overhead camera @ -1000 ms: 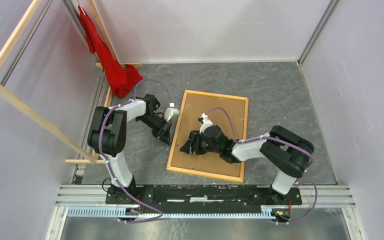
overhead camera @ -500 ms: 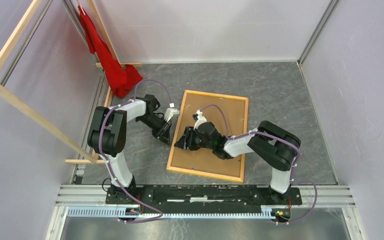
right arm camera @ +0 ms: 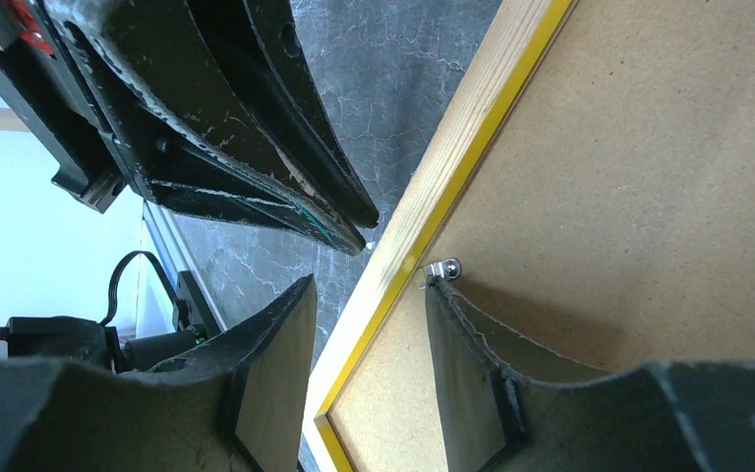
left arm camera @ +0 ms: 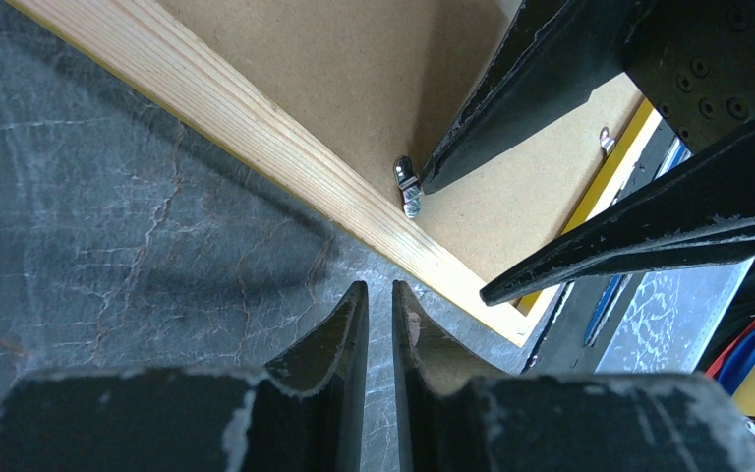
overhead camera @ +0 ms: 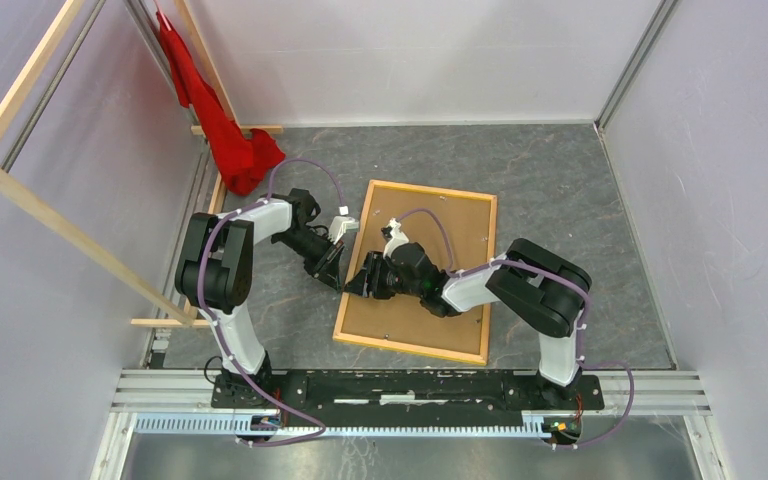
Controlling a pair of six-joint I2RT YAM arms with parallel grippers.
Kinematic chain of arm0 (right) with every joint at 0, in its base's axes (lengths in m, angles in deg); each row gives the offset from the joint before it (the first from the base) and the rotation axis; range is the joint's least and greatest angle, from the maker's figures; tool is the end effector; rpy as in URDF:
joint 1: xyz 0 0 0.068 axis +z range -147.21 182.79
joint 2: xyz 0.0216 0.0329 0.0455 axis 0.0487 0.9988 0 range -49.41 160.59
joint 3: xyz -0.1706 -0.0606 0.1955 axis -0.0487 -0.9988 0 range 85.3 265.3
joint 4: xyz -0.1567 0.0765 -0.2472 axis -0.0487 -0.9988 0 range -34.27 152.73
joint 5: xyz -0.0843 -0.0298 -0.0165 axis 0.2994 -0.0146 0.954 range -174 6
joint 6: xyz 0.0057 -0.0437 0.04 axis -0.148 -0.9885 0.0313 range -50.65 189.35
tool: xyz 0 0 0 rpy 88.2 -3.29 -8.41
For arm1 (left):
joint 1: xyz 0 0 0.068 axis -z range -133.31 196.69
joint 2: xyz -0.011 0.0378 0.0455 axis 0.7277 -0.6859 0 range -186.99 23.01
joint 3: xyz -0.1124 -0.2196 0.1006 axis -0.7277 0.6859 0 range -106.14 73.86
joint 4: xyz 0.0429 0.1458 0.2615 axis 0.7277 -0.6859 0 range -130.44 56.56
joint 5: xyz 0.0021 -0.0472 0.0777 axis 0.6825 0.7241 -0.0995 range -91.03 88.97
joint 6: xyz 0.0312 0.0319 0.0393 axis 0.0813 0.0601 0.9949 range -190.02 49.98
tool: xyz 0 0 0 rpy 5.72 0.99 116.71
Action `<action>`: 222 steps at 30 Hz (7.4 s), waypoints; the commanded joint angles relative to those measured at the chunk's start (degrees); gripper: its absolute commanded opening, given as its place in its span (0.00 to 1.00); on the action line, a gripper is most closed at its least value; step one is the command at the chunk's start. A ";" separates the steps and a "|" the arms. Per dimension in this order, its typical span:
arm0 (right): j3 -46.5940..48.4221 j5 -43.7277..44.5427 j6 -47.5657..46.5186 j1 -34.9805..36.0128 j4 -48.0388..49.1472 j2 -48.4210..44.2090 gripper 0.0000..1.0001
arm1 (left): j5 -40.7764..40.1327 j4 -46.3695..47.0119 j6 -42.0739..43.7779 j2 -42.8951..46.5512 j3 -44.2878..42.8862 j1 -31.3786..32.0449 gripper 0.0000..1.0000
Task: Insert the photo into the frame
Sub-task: Install the photo frame at the center of the board.
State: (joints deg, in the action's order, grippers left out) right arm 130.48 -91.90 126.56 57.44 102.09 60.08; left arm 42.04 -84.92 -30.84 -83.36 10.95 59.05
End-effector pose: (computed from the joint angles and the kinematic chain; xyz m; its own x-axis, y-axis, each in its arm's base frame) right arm 0.2215 0.3226 0.0729 -0.8719 0.2100 -0.4423 -0.2715 0.5446 0.7936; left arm 0.3198 -0.1006 0.1002 -0.6919 0.6241 -0.3630 0.6914 0.4282 -0.5818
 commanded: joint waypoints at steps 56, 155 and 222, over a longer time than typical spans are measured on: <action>24.30 -5.78 -11.84 -20.73 -9.15 14.83 0.57 | 3.10 6.56 -15.11 -15.83 -20.85 -1.02 0.19; 39.57 -21.47 -14.45 -23.22 -16.59 24.24 0.52 | 1.04 5.84 -14.04 -14.13 -20.30 -1.11 0.14; 44.06 -28.70 -20.64 -24.12 -24.39 25.52 0.50 | -0.08 5.00 -13.35 -14.39 -20.43 -1.03 0.14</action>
State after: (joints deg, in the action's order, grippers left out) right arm 172.10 -118.59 105.73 32.48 79.16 83.01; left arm 46.00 -78.43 -46.16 -98.22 -9.88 57.44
